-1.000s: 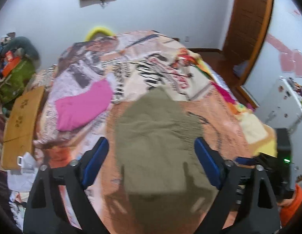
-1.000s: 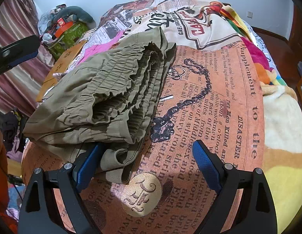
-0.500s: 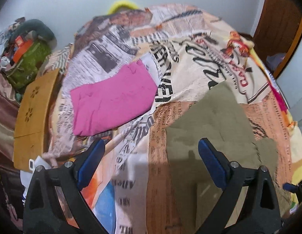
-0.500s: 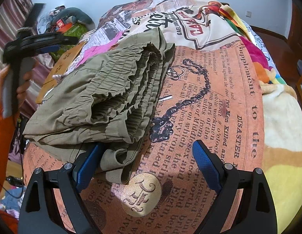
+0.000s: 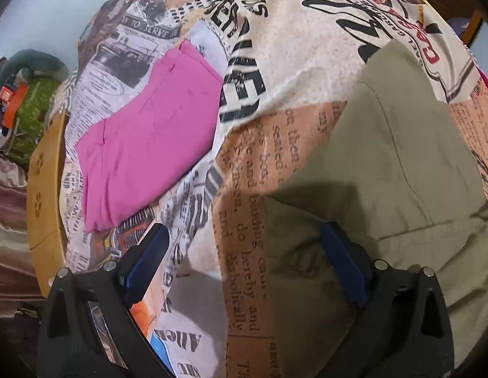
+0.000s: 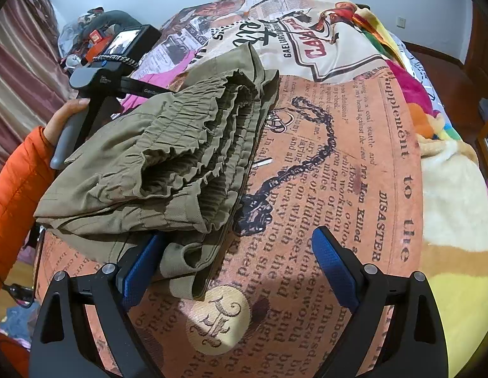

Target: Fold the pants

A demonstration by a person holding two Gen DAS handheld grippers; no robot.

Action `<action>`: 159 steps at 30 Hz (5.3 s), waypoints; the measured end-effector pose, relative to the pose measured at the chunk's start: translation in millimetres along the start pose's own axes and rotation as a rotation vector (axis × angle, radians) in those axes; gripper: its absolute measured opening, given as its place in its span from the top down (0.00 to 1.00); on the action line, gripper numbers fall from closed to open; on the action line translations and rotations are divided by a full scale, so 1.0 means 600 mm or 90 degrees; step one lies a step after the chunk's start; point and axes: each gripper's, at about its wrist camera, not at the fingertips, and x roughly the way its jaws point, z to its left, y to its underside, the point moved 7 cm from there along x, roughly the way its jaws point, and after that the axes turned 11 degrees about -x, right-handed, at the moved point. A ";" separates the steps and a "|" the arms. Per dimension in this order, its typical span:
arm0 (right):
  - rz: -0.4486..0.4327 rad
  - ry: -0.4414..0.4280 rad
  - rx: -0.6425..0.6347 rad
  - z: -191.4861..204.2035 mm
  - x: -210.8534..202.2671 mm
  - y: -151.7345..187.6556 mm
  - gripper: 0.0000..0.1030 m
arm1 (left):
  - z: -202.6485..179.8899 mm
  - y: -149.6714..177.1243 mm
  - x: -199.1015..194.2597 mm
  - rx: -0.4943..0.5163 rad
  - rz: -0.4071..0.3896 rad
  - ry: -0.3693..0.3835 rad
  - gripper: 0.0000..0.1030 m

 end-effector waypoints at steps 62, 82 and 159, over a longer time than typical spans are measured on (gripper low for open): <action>-0.075 0.040 -0.018 -0.033 -0.056 -0.090 0.56 | 0.065 0.161 -0.250 -0.089 -0.187 0.040 0.05; -0.009 -0.027 -0.034 -0.060 0.073 -0.158 0.56 | -0.089 0.055 -0.167 -0.004 -0.142 0.119 0.21; -0.013 -0.125 0.092 -0.071 0.074 -0.076 0.55 | 0.067 0.143 -0.069 -0.222 0.013 0.305 0.49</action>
